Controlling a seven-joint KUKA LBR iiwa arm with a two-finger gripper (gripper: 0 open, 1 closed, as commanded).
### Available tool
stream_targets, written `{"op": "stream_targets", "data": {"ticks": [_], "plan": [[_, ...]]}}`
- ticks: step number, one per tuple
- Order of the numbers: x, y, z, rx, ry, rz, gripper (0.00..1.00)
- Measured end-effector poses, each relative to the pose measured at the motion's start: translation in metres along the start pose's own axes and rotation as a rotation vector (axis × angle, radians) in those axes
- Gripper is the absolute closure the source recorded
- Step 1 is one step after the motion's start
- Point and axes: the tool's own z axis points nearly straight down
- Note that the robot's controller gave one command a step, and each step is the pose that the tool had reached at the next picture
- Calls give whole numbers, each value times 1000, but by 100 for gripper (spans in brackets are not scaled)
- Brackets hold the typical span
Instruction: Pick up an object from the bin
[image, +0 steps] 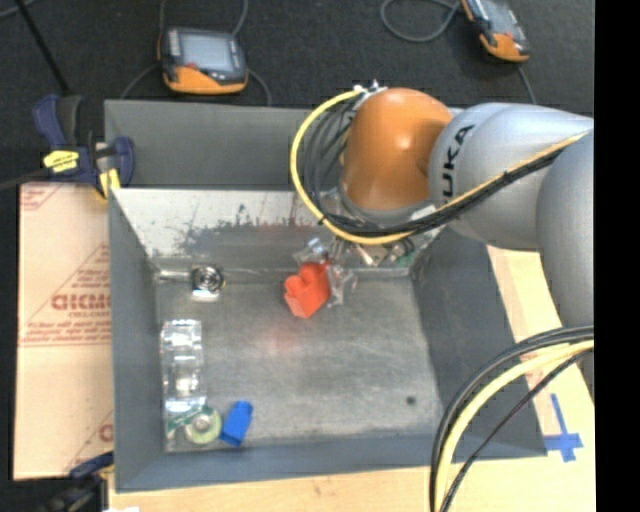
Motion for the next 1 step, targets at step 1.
{"op": "stream_targets", "data": {"ticks": [1], "plan": [[-2, -3, -53, 1, 0, 7, 100]]}}
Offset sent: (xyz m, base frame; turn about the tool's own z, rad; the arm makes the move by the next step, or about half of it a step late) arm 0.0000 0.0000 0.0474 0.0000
